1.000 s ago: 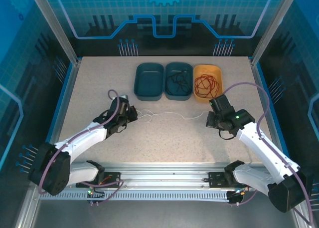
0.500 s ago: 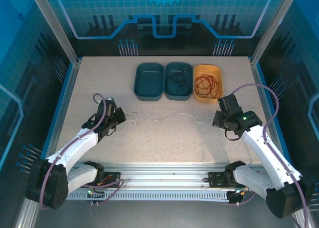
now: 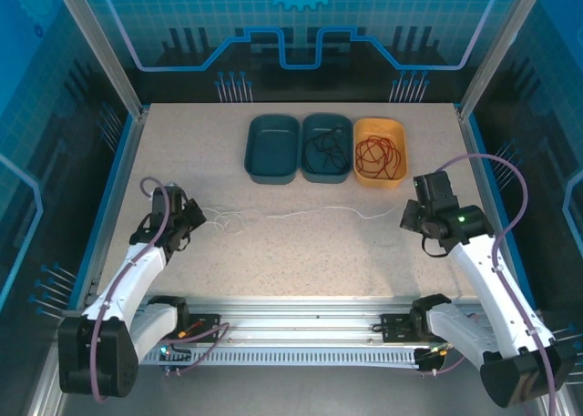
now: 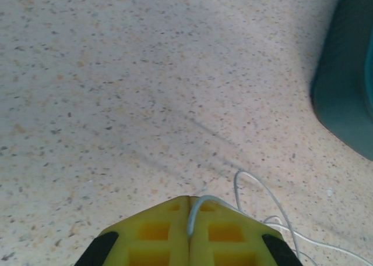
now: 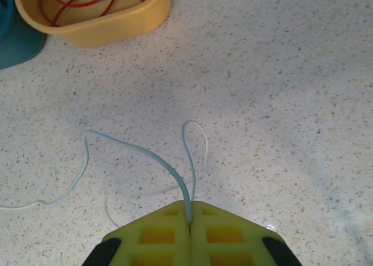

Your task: Untangle the cables

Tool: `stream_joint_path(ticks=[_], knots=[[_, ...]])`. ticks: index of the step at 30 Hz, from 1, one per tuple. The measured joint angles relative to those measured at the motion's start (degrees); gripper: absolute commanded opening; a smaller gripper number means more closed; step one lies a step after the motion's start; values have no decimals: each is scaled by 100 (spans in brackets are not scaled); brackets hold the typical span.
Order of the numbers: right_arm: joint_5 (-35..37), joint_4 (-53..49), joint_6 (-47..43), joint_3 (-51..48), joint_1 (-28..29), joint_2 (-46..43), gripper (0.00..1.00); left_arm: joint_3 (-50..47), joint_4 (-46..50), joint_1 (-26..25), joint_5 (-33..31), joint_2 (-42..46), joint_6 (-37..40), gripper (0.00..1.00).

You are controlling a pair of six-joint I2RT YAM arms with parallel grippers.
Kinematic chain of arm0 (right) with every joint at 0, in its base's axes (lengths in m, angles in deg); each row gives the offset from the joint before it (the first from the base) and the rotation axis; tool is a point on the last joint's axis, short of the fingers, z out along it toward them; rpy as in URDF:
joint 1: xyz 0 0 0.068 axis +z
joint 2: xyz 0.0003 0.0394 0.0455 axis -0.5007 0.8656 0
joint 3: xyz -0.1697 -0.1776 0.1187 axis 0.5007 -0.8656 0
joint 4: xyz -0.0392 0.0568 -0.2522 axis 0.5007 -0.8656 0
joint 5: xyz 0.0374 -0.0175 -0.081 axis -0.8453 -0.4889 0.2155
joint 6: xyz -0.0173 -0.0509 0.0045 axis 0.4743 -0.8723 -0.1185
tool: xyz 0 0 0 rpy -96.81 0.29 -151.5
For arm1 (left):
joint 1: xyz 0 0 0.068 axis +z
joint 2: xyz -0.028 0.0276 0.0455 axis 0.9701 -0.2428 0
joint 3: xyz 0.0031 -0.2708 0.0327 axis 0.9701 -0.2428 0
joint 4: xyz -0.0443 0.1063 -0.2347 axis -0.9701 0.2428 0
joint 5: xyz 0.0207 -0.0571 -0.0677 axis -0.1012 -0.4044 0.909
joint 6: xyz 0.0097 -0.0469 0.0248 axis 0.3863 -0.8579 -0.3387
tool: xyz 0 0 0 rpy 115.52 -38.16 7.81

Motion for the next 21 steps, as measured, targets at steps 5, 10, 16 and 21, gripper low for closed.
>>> stream_joint_path(ticks=[5,10,16,21], knots=[[83,-164,-122,186,-426,-173,0,-55,98,426,186,11,26,0],[55,-243,-262,251,-809,-356,0,-70,101,612,361,35,17,0],[-407,-225,-350,256,-870,-382,0,-109,-70,638,1023,59,15,0],[-1054,-76,-389,258,-861,-511,0,-114,-153,599,1569,223,-26,0]])
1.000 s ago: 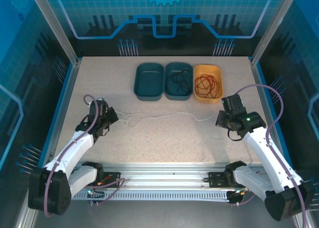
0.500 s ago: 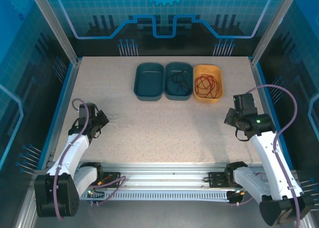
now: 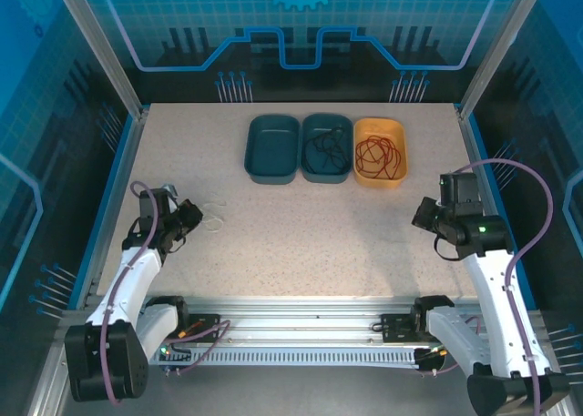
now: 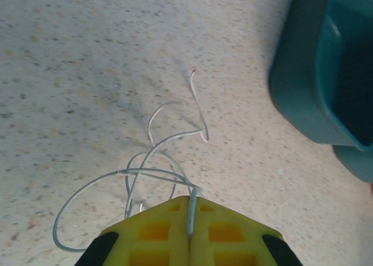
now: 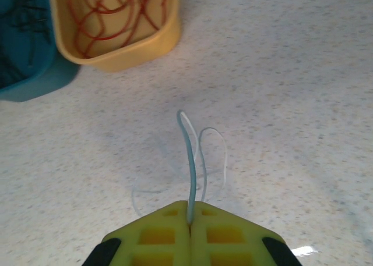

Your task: Untangle the cables

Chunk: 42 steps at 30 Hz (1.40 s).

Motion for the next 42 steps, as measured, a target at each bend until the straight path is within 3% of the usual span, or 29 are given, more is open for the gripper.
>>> stream_joint_path(ticks=[4,9,16,23,31,42], knots=[[-503,184,2,20,238,-13,0,0,-59,-350,232,140,-94,2],[-693,345,7,166,1104,227,0,2,-245,-1128,330,92,-291,2],[-474,527,2,861,2376,1067,0,13,-442,-1869,319,-122,-531,2],[-166,730,-216,2264,3095,2413,0,15,-625,-2590,127,-157,-758,3],[175,999,-645,4074,3338,4138,0,-188,-811,-3021,-87,-133,-1008,4],[450,1126,-1012,6850,3375,6642,0,-378,-804,-3106,-238,-92,-1056,4]])
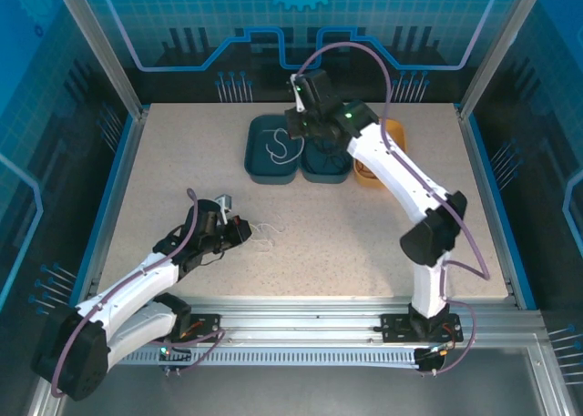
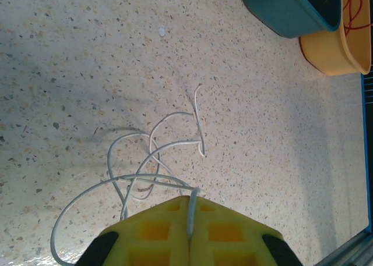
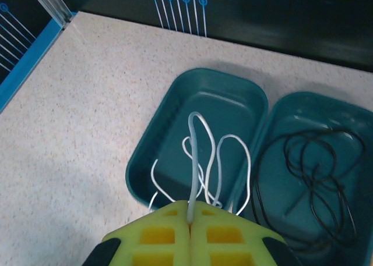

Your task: Untangle the cables

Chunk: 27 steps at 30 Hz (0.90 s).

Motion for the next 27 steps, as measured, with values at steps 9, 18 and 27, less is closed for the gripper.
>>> stream_joint_path(ticks=[9,18,27], knots=[[17,-103,-227,1558,2,1541,0,0,2,-4,-24,26,0,4],[-46,-76,-398,1569,2,1840,13,-2,0,-4,-48,26,2,4],[-83,-129,-570,1635,2,2153,41,-31,9,-4,-57,48,2,4]])
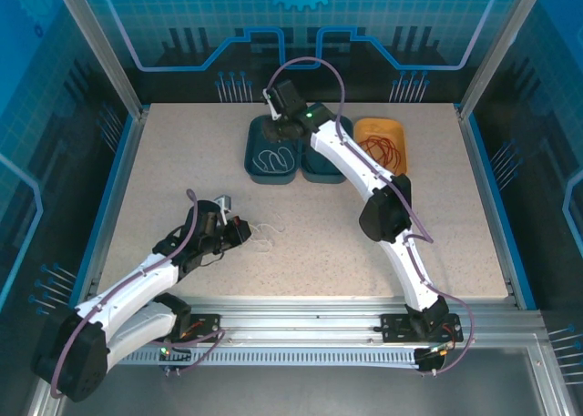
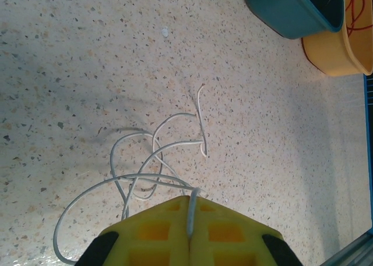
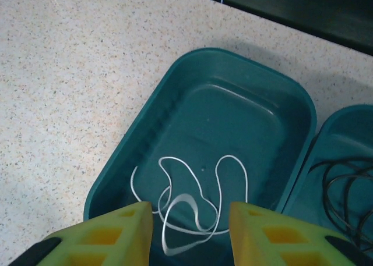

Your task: Untangle the cables

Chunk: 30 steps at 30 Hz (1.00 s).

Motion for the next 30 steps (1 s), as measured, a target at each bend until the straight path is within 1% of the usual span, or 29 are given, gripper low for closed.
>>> stream_joint_path(ticks=[4,7,10,12,16,19,22,27,30], knots=[[42,-66,0,-50,2,-44,41,0,0,0,0,55,0,4],[72,-87,28,-638,4,-402,41,0,2,0,-4,90,0,4],[76,35,162,-1753,26,-1110,41,0,9,0,-37,120,0,4],[59,232,264,-2608,63,-1672,44,0,9,0,-48,125,0,4],[17,682,553,-4354,234,-2892,49,0,7,0,-48,122,0,3],[-35,1082,811,-5475,424,-3648,49,0,-4,-4,-48,116,0,3],[-92,1399,1051,-6328,605,-4142,50,22,-2,-4,-46,33,0,3],[-33,1880,1447,-7451,866,-4704,63,146,-11,-4,-46,-129,-2,3],[37,2144,1650,-8004,1025,-5053,68,306,-20,-4,-39,-289,-2,3]])
